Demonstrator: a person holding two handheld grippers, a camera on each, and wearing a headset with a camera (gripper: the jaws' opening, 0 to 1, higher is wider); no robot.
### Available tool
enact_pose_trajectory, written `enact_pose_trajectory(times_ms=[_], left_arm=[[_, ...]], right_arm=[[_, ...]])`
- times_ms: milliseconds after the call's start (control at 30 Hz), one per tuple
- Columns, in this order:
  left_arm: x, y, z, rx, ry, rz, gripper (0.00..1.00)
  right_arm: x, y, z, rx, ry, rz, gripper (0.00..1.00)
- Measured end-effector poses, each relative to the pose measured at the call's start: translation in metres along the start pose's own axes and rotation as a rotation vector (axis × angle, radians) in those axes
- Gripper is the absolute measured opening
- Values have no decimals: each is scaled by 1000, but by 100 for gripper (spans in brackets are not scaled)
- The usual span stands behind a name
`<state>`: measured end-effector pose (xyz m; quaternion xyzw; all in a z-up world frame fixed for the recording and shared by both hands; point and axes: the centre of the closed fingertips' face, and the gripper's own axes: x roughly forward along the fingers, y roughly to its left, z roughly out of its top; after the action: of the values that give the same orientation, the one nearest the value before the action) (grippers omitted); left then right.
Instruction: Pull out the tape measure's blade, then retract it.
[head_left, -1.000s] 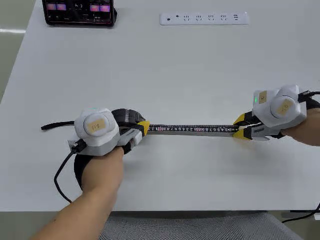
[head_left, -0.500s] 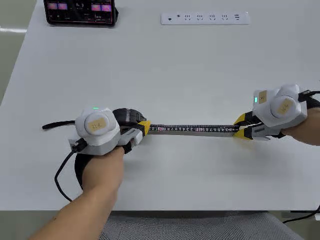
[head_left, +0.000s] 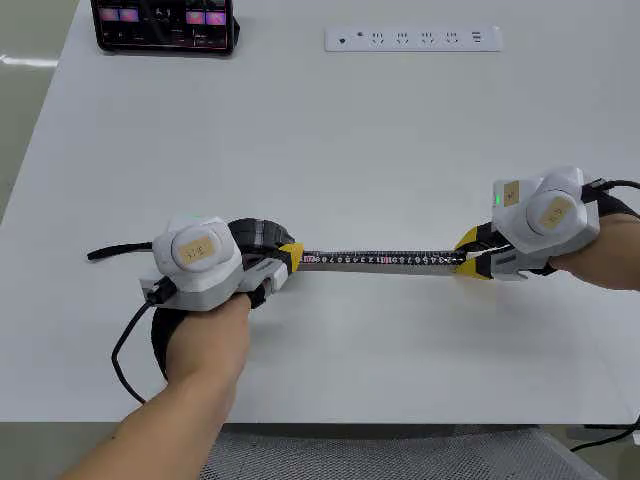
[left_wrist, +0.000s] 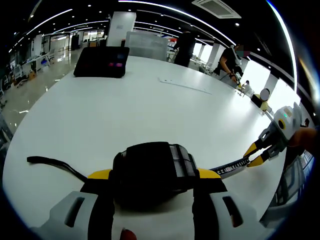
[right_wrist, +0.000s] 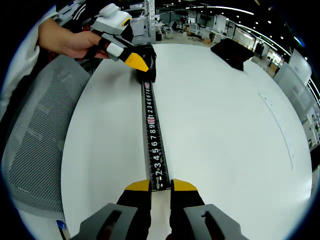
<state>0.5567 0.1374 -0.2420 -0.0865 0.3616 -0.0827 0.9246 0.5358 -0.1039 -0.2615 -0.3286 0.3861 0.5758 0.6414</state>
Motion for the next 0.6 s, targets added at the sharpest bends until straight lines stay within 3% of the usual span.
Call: enact_pose_trajectory(times_ms=[600], left_arm=[[0,1,-1,-1,1,-2,59]], right_arm=[[12,3,25,-21,-28,22,10]])
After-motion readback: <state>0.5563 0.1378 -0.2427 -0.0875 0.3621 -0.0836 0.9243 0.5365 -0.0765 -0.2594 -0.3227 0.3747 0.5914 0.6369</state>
